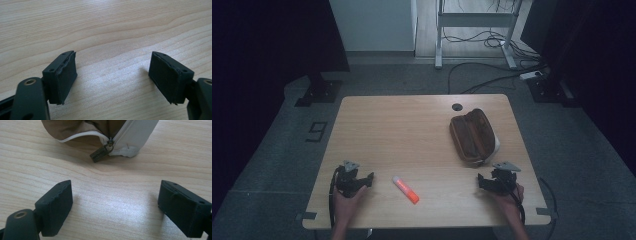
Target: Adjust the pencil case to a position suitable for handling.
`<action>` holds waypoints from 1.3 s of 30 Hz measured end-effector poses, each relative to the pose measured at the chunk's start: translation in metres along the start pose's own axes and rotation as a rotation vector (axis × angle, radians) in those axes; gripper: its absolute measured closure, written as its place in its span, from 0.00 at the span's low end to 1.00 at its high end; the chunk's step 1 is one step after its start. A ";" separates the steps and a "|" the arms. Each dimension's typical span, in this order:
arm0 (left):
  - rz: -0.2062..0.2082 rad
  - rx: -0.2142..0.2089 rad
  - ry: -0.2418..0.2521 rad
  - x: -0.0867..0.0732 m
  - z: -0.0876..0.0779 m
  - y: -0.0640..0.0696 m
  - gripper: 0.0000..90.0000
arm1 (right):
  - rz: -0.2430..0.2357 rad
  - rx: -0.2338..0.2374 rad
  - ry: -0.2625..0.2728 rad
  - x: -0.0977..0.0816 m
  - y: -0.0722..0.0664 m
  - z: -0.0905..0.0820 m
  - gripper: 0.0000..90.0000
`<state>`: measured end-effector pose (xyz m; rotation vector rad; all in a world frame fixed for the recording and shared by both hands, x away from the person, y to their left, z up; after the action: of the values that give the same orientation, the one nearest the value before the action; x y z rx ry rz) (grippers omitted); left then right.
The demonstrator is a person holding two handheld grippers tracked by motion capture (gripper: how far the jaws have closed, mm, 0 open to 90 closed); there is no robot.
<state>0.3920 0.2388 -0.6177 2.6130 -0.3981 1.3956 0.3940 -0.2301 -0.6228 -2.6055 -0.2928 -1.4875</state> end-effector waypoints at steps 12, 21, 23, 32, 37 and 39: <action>0.000 0.000 0.000 0.000 0.000 0.000 0.25 | 0.029 0.018 0.024 0.003 0.008 -0.008 0.20; 0.000 0.000 0.000 0.000 0.000 0.000 0.25 | 0.053 0.002 0.067 0.011 0.022 -0.018 0.22; 0.000 0.000 0.000 0.000 0.000 0.000 0.25 | 0.057 -0.001 0.073 0.012 0.025 -0.020 0.22; -0.001 0.000 0.001 0.000 0.000 0.000 0.25 | 0.072 -0.017 0.095 0.018 0.035 -0.025 0.23; 0.000 0.000 0.000 0.000 0.000 0.000 0.25 | 0.074 -0.022 0.113 0.023 0.039 -0.027 0.23; -0.001 0.001 0.000 0.000 0.000 0.000 0.25 | 0.077 -0.023 0.120 0.025 0.041 -0.028 0.23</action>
<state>0.3921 0.2388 -0.6176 2.6130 -0.3968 1.3962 0.3925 -0.2730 -0.5874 -2.5007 -0.1614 -1.6210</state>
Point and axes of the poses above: each handheld gripper's, and its own axes: z roughly forward along the jaws, x roughly out of its top, y roughly to its right, the point moved 10 cm from there along z, roughly forward along the jaws, and after that the axes turned 12 degrees about y, right-handed, at the moved point
